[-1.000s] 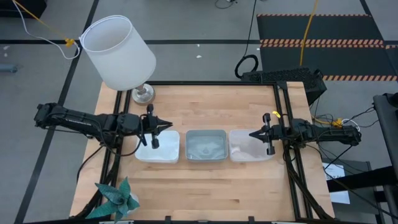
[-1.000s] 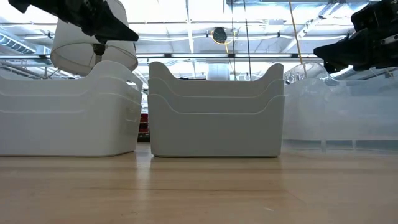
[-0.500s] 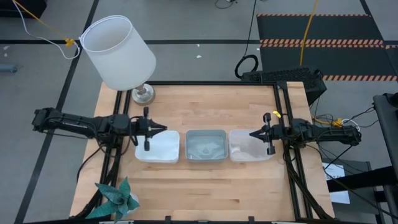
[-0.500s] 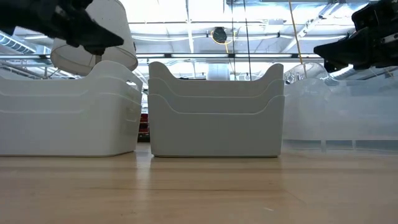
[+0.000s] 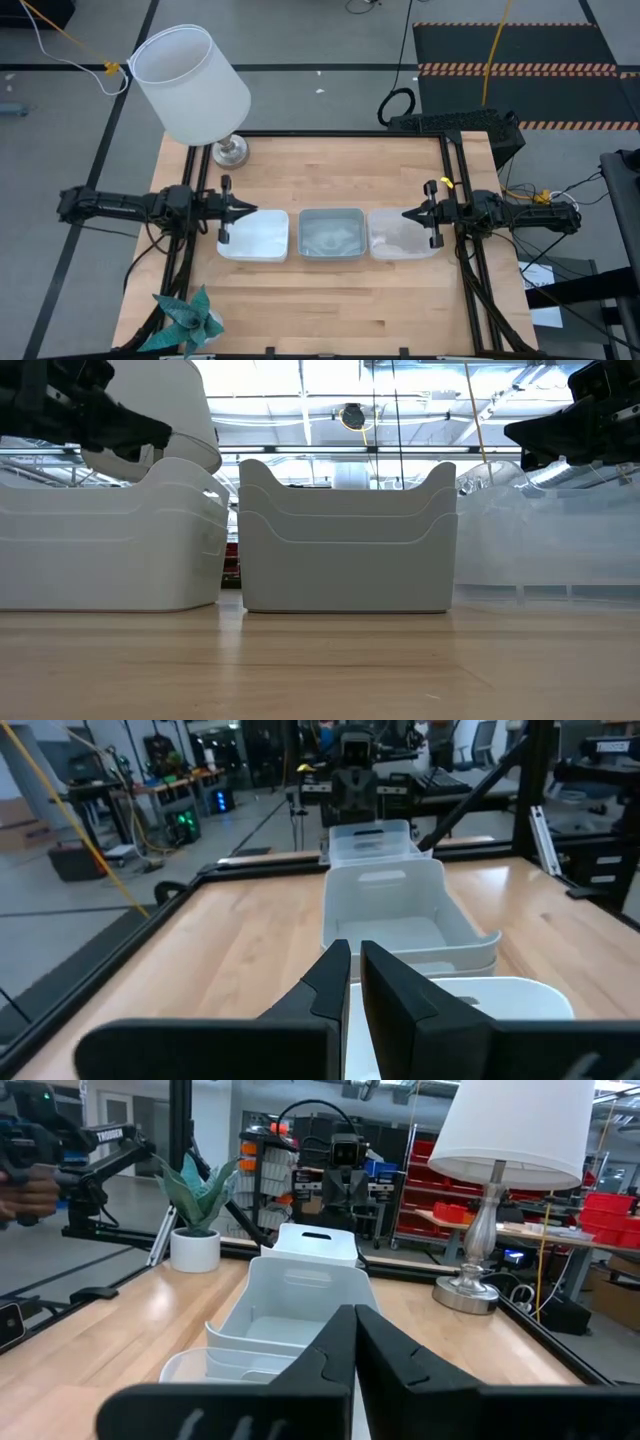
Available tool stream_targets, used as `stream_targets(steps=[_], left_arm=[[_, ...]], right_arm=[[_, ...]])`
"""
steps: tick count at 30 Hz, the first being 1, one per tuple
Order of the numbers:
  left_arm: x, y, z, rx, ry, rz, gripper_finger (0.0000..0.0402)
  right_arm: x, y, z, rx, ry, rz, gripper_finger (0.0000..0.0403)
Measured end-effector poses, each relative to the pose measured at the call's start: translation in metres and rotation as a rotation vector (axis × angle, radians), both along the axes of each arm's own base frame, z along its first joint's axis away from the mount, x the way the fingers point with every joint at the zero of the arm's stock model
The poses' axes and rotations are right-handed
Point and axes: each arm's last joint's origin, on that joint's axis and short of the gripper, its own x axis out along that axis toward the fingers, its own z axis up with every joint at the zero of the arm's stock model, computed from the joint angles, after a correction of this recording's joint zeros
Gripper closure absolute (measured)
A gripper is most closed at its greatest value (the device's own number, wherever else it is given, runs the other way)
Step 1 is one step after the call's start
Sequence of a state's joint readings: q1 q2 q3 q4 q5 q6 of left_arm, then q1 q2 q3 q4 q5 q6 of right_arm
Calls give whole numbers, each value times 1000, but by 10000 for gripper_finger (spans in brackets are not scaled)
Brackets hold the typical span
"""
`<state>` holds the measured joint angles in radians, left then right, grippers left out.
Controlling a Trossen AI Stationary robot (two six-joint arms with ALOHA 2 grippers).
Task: Stack baskets by color
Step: Return to Home Position
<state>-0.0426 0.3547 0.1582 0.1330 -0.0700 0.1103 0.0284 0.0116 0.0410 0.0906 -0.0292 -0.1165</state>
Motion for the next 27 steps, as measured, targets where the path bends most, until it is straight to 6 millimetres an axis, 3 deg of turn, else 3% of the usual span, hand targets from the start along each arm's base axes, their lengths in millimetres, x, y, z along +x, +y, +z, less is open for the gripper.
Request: stream_targets(steps=[15, 27], left_arm=[[-8, 4, -31, 36, -62, -9, 371], [-9, 2, -24, 53, -145, -86, 380]], right_arm=[[0, 0, 0, 0, -3, -1, 403], [0, 0, 0, 0, -3, -2, 403]])
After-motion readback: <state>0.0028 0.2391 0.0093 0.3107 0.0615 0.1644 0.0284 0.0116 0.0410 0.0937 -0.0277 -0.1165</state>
